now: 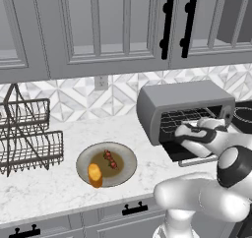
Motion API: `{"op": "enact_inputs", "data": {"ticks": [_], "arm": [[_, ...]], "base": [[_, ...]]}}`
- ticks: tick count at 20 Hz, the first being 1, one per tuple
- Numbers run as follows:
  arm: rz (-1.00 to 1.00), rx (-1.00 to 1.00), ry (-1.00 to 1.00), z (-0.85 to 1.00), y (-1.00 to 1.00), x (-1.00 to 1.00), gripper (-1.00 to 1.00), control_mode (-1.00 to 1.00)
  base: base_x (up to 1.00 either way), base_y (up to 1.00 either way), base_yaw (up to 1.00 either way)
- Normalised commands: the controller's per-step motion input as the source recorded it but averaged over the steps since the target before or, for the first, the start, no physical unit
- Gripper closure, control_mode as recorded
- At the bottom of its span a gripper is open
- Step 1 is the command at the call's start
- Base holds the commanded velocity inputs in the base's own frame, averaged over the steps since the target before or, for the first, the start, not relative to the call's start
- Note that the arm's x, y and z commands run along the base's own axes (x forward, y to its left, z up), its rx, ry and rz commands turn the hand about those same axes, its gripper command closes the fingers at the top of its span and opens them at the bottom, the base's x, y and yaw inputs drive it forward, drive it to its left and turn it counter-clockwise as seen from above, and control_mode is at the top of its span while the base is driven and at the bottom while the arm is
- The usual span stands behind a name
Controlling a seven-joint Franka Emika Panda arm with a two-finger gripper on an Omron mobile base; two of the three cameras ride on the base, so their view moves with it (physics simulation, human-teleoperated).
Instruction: Pick up the kebab skewer and baguette bread, and place them inside the toaster oven. Close the toaster oven door and start by setting the timer.
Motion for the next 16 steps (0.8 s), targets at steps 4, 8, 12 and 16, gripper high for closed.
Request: {"op": "enact_inputs", "data": {"ticks": [4, 8, 12, 16], "arm": [[0.13, 0.0, 0.41, -0.75, 0.0, -0.7, -1.0, -1.0], [0.17, 0.0, 0.52, -0.63, 0.0, -0.57, -1.0, -1.0], [0.21, 0.0, 0.54, -0.71, 0.0, -0.61, -1.0, -1.0], [0.24, 0.0, 0.5, -0.63, -0.08, -0.69, -1.0, -1.0]], "base": [[0.0, 0.0, 0.0], [0.0, 0.0, 0.0], [0.0, 0.0, 0.0], [0.0, 0.0, 0.0]]}}
